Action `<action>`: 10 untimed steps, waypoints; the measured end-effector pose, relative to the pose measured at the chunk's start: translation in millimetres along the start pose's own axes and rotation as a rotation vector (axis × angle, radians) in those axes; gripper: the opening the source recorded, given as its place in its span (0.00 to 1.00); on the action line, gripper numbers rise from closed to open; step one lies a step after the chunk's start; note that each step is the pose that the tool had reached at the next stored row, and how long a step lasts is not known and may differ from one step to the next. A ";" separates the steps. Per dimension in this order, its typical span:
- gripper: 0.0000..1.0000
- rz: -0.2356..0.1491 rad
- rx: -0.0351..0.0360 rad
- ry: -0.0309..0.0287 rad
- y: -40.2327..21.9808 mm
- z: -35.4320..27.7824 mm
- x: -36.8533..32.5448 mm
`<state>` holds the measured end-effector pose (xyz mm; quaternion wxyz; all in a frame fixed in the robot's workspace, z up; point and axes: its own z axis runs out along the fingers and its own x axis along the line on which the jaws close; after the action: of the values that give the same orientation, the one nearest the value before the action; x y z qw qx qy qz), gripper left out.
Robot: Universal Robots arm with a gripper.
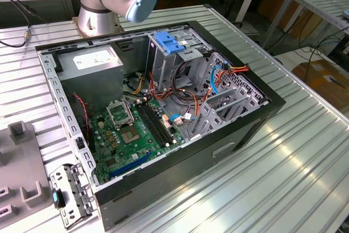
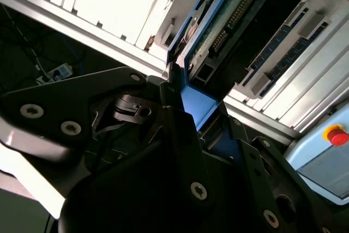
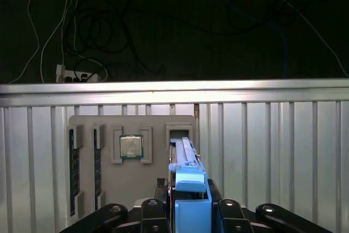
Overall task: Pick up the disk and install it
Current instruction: 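Pick up the disk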
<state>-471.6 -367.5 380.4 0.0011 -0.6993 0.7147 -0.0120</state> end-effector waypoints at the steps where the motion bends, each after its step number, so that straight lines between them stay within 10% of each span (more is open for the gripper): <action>1: 0.37 0.000 -0.0001 0.0001 0.0 -0.6 0.0; 10: 0.37 0.000 -0.0004 0.0000 -0.1 -3.0 0.0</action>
<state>-471.6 -367.5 383.4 0.0009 -0.6993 0.7147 -0.0119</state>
